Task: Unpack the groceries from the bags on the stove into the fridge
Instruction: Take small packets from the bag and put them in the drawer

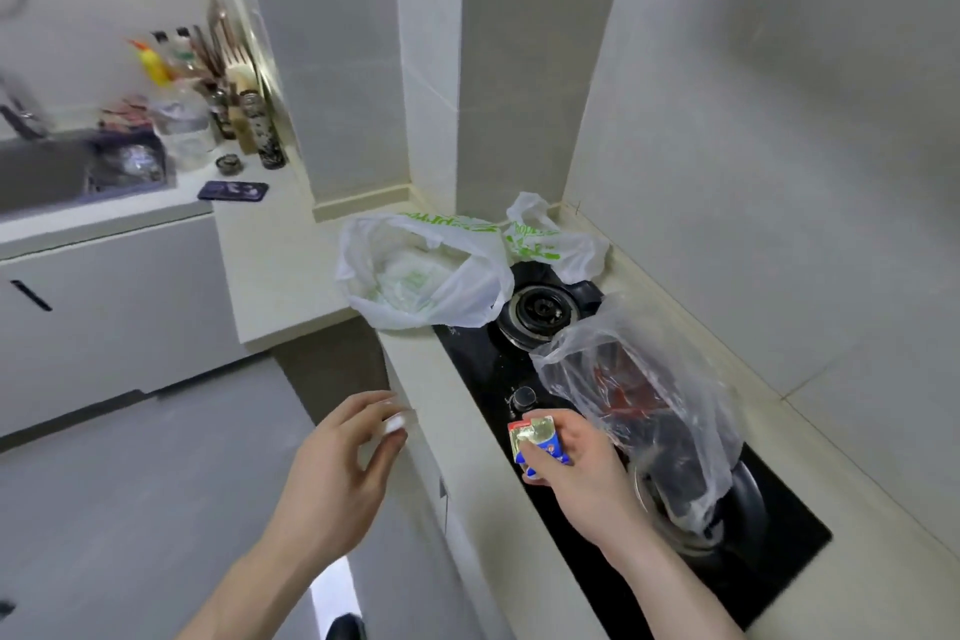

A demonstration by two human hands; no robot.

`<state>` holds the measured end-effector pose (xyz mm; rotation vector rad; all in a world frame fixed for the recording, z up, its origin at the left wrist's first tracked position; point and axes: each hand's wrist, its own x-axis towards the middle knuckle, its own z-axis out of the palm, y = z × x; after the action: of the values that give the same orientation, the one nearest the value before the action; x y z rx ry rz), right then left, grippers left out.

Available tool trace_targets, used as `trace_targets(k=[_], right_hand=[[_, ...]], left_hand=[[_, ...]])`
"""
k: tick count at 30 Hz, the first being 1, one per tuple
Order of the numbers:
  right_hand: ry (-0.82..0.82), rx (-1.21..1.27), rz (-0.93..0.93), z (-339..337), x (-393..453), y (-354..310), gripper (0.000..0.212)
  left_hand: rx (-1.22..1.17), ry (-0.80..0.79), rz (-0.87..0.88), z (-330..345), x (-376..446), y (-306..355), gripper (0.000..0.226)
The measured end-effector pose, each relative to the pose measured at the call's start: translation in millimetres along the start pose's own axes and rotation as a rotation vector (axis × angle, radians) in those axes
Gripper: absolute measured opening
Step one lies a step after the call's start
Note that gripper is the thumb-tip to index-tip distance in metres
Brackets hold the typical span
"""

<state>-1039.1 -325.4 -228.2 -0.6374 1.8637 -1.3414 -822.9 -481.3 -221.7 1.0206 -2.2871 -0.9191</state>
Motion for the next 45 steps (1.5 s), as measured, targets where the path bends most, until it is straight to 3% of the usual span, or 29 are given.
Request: trace_targets(k=[6,13,24,34,45], right_hand=[[-0.207,-0.016,-0.077,55,-17,-31,0.024],[-0.551,-0.074,-0.189,167,-59,-78,0.024],[-1.003,-0.193,-0.379,356,-210,-112,0.026],[-1.27,-0.218,-0.491,479,-344,-130,0.025],[-1.585,-0.251,-0.588,576,-418,-163,0.026]], left_hand=[[-0.003,0.157,-0.101,-56,-66,-4,0.018],[0.06,0.396,-0.218,-139,-172,-21,0.017],[0.167,0.724,-0.412,-246,-381,-39,0.017],[0.213,1.01,-0.586,-339,-532,-58,0.019],[0.287,1.314,-0.803,-389,-608,-64,0.022]])
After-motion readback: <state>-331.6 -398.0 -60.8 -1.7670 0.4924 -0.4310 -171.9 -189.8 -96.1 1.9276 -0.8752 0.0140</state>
